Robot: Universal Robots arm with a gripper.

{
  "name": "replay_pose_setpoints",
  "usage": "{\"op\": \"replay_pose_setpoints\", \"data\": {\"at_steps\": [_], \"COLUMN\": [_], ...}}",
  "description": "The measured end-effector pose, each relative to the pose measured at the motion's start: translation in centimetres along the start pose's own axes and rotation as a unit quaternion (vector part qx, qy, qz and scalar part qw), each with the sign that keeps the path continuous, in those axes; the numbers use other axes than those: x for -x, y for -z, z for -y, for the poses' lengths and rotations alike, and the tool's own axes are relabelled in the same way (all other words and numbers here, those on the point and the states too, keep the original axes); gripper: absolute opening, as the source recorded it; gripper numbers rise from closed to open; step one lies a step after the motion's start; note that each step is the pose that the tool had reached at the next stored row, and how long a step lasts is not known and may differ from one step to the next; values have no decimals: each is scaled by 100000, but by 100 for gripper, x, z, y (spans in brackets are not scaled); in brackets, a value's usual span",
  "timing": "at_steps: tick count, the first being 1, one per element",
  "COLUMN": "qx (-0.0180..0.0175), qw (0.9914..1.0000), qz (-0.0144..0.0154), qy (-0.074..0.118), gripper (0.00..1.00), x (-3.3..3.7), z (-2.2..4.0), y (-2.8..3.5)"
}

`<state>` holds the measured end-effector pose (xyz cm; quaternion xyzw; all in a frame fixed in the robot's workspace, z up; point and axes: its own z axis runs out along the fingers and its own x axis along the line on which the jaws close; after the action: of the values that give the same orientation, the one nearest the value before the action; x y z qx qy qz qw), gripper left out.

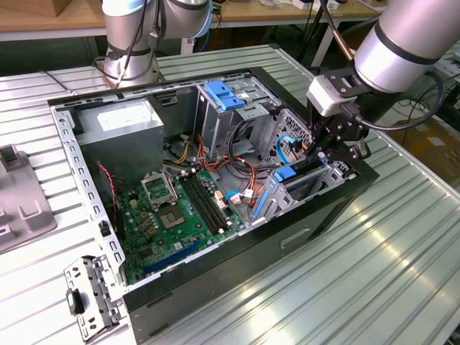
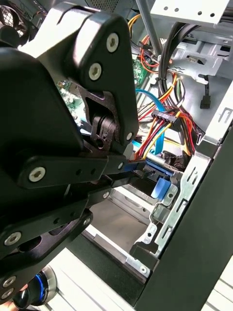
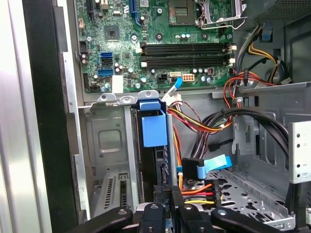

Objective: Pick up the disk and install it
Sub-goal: 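Insert the first disk wire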

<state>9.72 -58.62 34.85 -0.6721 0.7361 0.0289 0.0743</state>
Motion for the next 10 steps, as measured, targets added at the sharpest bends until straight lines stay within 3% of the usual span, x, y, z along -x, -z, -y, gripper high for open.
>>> {"op": "replay_pose_setpoints", "data": {"at_steps": [10], "qx": [59], "qw": [99999], "qz": [9], "qy": [398], "gripper": [17], "x": [6], "z": [-4], "y": [-47]}}
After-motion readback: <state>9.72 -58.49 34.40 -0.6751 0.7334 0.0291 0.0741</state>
